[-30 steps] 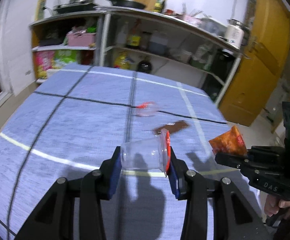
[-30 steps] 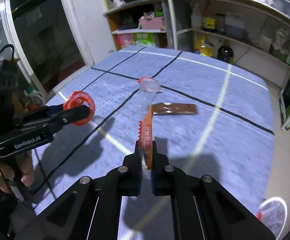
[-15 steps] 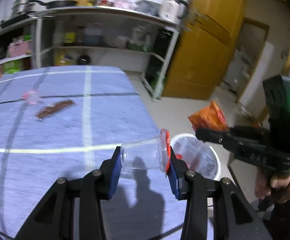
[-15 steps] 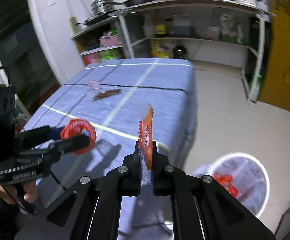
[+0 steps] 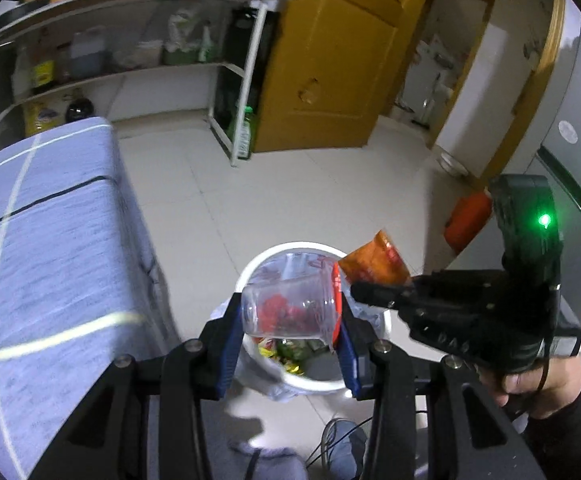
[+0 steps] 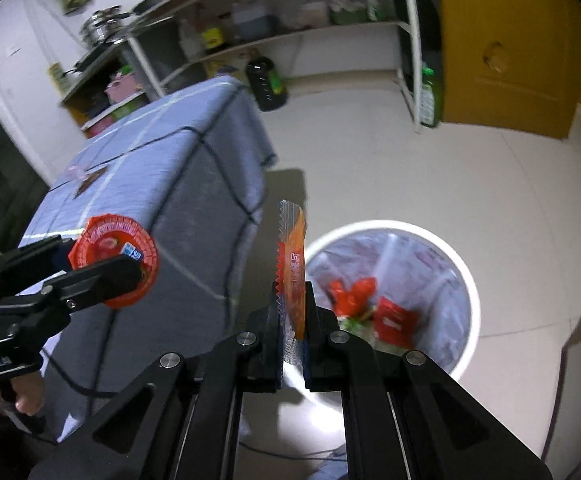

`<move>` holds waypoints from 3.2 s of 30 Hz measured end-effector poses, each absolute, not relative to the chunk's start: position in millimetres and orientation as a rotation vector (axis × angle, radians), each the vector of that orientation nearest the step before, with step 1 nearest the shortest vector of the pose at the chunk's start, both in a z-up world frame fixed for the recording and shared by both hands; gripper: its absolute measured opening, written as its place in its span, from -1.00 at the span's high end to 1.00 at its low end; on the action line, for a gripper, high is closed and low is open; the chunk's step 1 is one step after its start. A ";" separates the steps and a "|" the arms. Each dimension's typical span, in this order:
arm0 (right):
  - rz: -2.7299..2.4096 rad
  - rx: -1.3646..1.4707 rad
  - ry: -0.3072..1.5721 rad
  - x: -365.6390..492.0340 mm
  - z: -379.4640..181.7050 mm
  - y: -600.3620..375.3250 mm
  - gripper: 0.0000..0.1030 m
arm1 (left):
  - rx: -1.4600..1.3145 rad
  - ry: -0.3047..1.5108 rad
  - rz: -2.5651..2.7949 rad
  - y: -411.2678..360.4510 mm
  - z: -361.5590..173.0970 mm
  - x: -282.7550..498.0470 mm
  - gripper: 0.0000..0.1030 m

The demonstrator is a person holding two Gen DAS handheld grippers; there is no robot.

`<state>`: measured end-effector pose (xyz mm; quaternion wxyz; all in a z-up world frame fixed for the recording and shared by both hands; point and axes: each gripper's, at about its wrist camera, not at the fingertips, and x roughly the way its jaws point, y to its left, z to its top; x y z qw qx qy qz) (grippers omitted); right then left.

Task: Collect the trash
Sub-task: 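Carry cup and orange packet over the bin and open both tools, then return to the table and grasp the second clear cup with left tool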

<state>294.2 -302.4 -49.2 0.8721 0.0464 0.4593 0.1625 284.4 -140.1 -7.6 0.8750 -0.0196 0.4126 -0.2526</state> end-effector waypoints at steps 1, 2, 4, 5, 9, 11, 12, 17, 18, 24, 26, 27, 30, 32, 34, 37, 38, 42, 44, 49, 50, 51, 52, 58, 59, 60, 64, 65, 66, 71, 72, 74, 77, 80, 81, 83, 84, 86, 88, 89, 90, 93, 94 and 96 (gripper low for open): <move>0.329 0.104 0.970 297.6 -52.6 -306.9 0.87 | -0.037 0.881 -0.536 -148.3 -11.6 291.3 0.15; 0.322 0.113 0.982 301.6 -57.2 -312.3 0.87 | -0.036 0.899 -0.538 -155.2 -16.7 296.8 0.15; 0.307 0.128 0.997 307.8 -65.1 -321.5 0.87 | -0.029 0.935 -0.540 -166.7 -26.7 307.5 0.15; 0.297 0.131 1.008 311.6 -70.0 -326.1 0.87 | -0.022 0.951 -0.539 -172.2 -31.8 311.4 0.15; 0.277 0.133 1.035 320.8 -81.8 -337.2 0.71 | -0.012 1.013 -0.522 -190.0 -48.6 326.2 0.14; 0.246 0.109 1.044 322.6 -85.4 -340.7 0.67 | -0.015 1.034 -0.515 -196.9 -52.9 332.5 0.14; 0.235 0.103 1.046 323.2 -86.0 -342.1 0.65 | -0.013 1.041 -0.510 -199.1 -55.7 334.9 0.14; 0.195 0.129 1.019 320.7 -79.4 -358.6 0.32 | -0.039 1.066 -0.506 -200.8 -63.6 342.0 -0.11; 0.185 0.136 1.010 319.7 -77.4 -362.1 0.32 | -0.043 1.070 -0.503 -201.1 -64.8 342.1 -0.13; 0.182 0.156 0.971 314.7 -65.1 -368.1 0.31 | -0.046 1.072 -0.502 -202.6 -67.4 346.1 -0.14; 0.188 0.149 0.960 311.9 -61.7 -364.8 0.31 | -0.057 1.063 -0.502 -199.6 -65.2 346.1 -0.14; 0.193 0.144 0.954 309.7 -59.7 -362.9 0.31 | -0.065 1.056 -0.502 -197.8 -63.1 345.3 -0.14; 0.208 0.140 0.934 303.0 -54.9 -359.4 0.31 | -0.092 1.030 -0.500 -189.3 -55.3 341.0 -0.14; 0.217 0.146 0.918 296.8 -50.7 -357.0 0.31 | -0.106 1.011 -0.496 -182.4 -49.0 335.8 -0.14; 0.222 0.152 0.905 291.8 -46.6 -355.8 0.31 | -0.120 0.987 -0.494 -174.3 -40.2 327.2 -0.14; 0.225 0.152 0.871 282.6 -36.8 -350.7 0.31 | -0.137 0.945 -0.493 -160.8 -27.3 312.5 -0.14; 0.229 0.157 0.858 278.9 -32.6 -348.7 0.31 | -0.140 0.934 -0.489 -157.0 -22.9 308.2 -0.14; 0.255 0.159 0.817 266.8 -16.7 -337.7 0.31 | -0.161 0.876 -0.474 -133.4 -3.8 288.4 -0.14; 0.275 0.147 0.796 260.8 -7.7 -328.1 0.31 | -0.169 0.846 -0.464 -121.0 5.0 278.8 -0.14; 0.340 0.117 0.763 249.3 12.2 -297.9 0.31 | -0.182 0.772 -0.406 -78.5 23.4 258.1 -0.14; 0.357 0.110 0.758 247.8 15.6 -290.4 0.31 | -0.188 0.760 -0.389 -66.4 26.1 254.4 -0.14; 0.381 0.104 0.754 246.8 19.4 -281.3 0.31 | -0.193 0.751 -0.374 -56.6 28.0 252.0 -0.14; 0.401 0.102 0.753 246.1 22.1 -273.8 0.31 | -0.196 0.741 -0.357 -46.8 29.7 249.7 -0.14; 0.500 0.058 0.742 243.9 38.1 -217.2 0.31 | -0.236 0.716 -0.218 26.0 29.9 237.3 -0.14; 0.516 0.052 0.744 243.8 39.2 -207.9 0.31 | -0.243 0.714 -0.196 37.2 29.0 234.7 -0.14; 0.533 0.044 0.746 242.7 40.9 -198.9 0.31 | -0.252 0.712 -0.181 48.0 28.6 233.0 -0.14; 0.594 0.013 0.751 240.3 47.5 -159.1 0.31 | -0.277 0.700 -0.120 85.4 27.6 223.5 -0.14; 0.611 0.007 0.753 239.8 48.9 -149.6 0.31 | -0.284 0.697 -0.112 94.0 27.5 222.1 -0.14; 0.628 0.002 0.755 240.1 50.4 -140.1 0.31 | -0.292 0.696 -0.101 102.8 26.9 221.2 -0.14; 0.667 -0.034 0.768 246.0 51.5 -99.2 0.31 | -0.301 0.692 -0.053 138.1 24.5 219.2 -0.14; 0.675 -0.040 0.771 247.3 50.8 -91.5 0.31 | -0.304 0.693 -0.045 144.3 23.8 221.1 -0.14; 0.686 -0.044 0.781 252.7 49.3 -78.6 0.31 | -0.311 0.692 -0.032 156.0 23.1 227.3 -0.14; 0.690 -0.051 0.789 264.4 47.1 -60.6 0.31 | -0.316 0.697 -0.004 172.2 19.8 240.9 -0.14; 0.690 -0.067 0.786 276.5 42.4 -43.9 0.31 | -0.315 0.711 0.018 182.4 14.3 259.8 -0.14; 0.682 -0.068 0.792 281.9 40.5 -41.0 0.31 | -0.311 0.715 0.020 184.6 11.9 267.9 -0.14; 0.679 -0.065 0.806 293.1 34.7 -33.5 0.31 | -0.305 0.727 0.032 187.9 6.1 281.9 -0.14; 0.678 -0.066 0.812 297.4 32.6 -31.2 0.31 | -0.307 0.738 0.034 189.4 2.6 289.2 -0.14; 0.674 -0.073 0.830 306.2 26.2 -27.5 0.31 | -0.307 0.762 0.048 192.1 -5.6 302.8 -0.14; 0.676 -0.073 0.840 312.7 22.7 -25.4 0.31 | -0.307 0.788 0.058 195.4 -14.6 316.5 -0.14; 0.673 -0.075 0.845 316.3 20.5 -24.7 0.31 | -0.302 0.795 0.056 195.7 -18.0 322.9 -0.14; 0.672 -0.076 0.849 318.9 19.1 -23.8 0.31 | -0.290 0.804 0.061 195.2 -21.4 329.2 -0.14; 0.667 -0.067 0.862 327.7 14.4 -20.2 0.31 | -0.282 0.814 0.065 195.0 -25.3 342.9 -0.14; 0.668 -0.061 0.866 330.1 13.1 -20.0 0.31 | -0.283 0.816 0.065 194.9 -25.9 346.6 -0.14; 0.669 -0.050 0.873 334.0 11.4 -19.1 0.31 | -0.270 0.821 0.066 193.8 -28.4 353.7 -0.14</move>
